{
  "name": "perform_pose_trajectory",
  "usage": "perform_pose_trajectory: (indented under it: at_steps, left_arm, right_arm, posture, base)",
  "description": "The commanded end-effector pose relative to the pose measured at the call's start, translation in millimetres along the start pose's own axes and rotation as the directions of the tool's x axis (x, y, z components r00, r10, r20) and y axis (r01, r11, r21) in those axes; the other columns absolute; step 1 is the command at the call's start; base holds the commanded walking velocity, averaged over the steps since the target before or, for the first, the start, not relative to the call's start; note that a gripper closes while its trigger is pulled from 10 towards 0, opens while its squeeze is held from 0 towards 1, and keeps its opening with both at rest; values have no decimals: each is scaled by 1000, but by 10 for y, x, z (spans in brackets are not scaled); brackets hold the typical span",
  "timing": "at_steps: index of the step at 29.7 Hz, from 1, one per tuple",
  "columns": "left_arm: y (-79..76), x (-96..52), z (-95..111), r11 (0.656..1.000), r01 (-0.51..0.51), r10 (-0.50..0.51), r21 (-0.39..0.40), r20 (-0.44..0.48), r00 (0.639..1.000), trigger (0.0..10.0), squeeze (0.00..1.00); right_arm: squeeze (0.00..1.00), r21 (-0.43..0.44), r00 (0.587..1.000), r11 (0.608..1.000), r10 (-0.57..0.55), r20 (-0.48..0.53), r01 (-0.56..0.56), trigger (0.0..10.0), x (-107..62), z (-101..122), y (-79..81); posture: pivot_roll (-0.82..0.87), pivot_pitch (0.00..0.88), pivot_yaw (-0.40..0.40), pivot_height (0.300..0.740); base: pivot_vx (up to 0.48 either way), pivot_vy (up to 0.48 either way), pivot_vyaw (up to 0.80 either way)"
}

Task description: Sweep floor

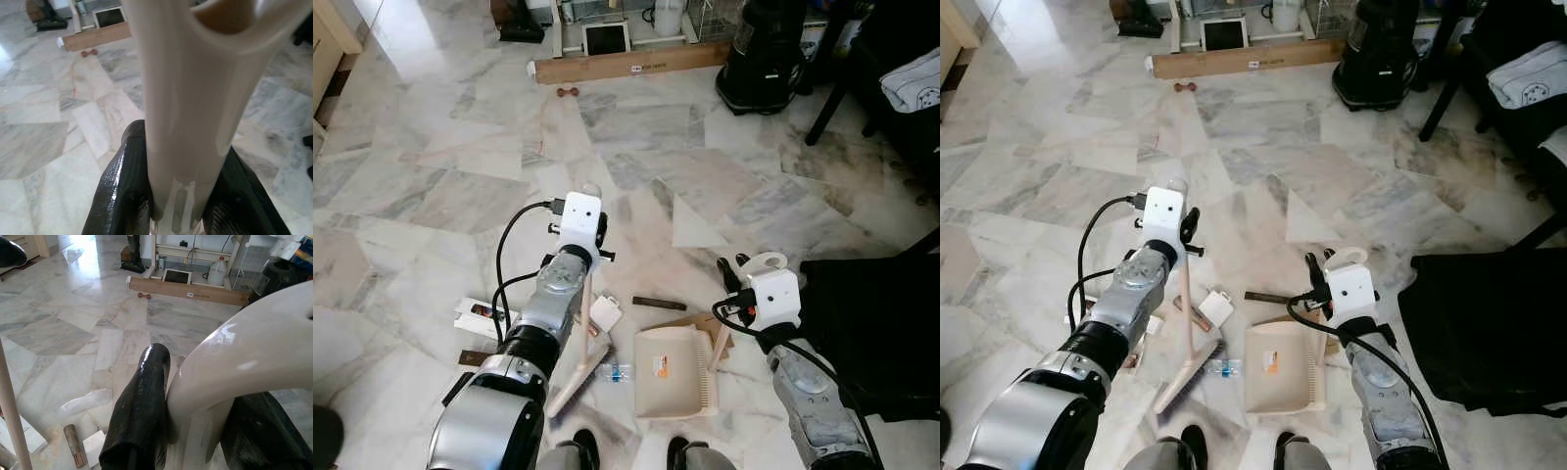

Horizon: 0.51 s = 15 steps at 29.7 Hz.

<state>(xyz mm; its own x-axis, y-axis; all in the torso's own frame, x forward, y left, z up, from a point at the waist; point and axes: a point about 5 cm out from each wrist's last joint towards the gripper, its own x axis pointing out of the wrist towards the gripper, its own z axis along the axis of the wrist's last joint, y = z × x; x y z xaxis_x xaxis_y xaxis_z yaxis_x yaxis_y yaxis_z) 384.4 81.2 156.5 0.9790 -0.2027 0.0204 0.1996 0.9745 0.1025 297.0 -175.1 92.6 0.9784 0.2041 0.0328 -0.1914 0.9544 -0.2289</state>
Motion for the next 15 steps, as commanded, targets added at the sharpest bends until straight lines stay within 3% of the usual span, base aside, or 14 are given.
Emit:
perform_pose_trajectory:
  at_steps: [1, 3, 6, 8, 13, 15]
  left_arm:
    - [20, 10, -18, 1000, -2, 1, -20, -20, 1000, 9804, 0]
    - [25, 17, -9, 999, 0, -1, -37, -20, 1000, 9804, 0]
    - [122, 14, -51, 982, -30, 20, -186, -55, 998, 9843, 0]
    - [155, 13, -65, 974, -43, 29, -221, -64, 998, 9843, 0]
    - [224, 9, -60, 968, -61, 47, -245, -61, 997, 9922, 0]
    - [326, 1, -22, 984, -78, 73, -162, -34, 997, 9961, 0]
  right_arm:
    - [0, 6, 995, 1000, 7, -97, -6, 10000, -91, -182, 21]
    - [0, 6, 995, 1000, 8, -98, -7, 10000, -91, -180, 21]
    - [0, 11, 995, 1000, 10, -98, -9, 10000, -67, -174, 40]
    - [0, 12, 995, 1000, 12, -99, -10, 10000, -65, -170, 46]
    - [0, 13, 995, 1000, 13, -99, -12, 10000, -64, -170, 50]
    - [0, 13, 995, 1000, 11, -101, -10, 10000, -72, -173, 45]
  posture:
    - [-137, 275, 66, 740]
    - [-135, 275, 66, 740]
    - [-128, 272, 67, 740]
    - [-127, 273, 67, 740]
    - [-126, 274, 67, 740]
    - [-123, 274, 68, 740]
  base:
    - [0, 0, 0]
    - [0, 0, 0]
    - [0, 0, 0]
    - [0, 0, 0]
    - [0, 0, 0]
    - [0, 0, 0]
